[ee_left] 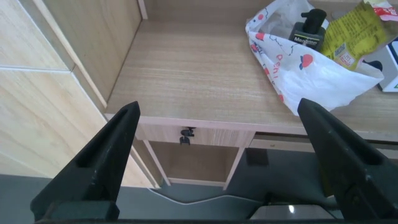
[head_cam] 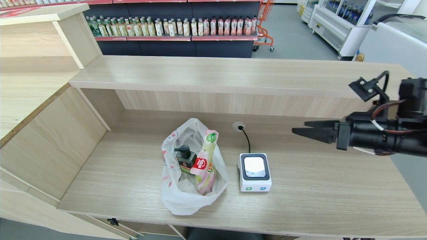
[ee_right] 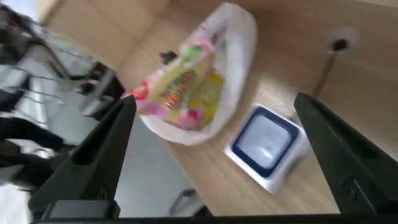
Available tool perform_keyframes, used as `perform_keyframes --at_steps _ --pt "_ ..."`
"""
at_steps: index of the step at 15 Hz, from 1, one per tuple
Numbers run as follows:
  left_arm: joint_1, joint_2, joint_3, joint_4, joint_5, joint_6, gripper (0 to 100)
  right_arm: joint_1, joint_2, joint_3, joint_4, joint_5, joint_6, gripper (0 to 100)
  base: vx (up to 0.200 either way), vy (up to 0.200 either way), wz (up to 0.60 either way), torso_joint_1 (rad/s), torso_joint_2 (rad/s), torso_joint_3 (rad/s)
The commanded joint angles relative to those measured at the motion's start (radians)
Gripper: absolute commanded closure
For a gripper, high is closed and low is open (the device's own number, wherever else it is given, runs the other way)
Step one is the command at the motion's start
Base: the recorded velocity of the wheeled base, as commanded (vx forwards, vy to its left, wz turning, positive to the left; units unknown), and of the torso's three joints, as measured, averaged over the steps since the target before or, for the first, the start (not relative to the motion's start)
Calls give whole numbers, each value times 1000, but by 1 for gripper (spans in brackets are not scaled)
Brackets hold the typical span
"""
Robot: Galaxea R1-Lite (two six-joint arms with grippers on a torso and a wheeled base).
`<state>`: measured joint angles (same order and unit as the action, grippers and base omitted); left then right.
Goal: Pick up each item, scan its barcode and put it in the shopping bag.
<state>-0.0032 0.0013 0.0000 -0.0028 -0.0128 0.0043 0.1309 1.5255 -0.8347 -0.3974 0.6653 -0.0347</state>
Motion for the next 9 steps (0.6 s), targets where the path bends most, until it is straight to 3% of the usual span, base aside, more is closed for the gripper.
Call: perform_keyframes --at_steps 1,3,7,9 --pt "0 0 0 0 0 0 0 -99 -262 103 161 -317 -177 0 0 0 0 0 0 0" --pt "0 0 0 0 0 0 0 -93 -403 235 161 -507 -169 0 0 0 0 0 0 0" --pt "0 0 0 0 -1 0 0 -99 -643 468 157 -648 -110 0 0 0 0 0 0 0" --pt "0 0 0 0 0 0 0 -100 -740 523 160 -661 -83 0 0 0 0 0 0 0"
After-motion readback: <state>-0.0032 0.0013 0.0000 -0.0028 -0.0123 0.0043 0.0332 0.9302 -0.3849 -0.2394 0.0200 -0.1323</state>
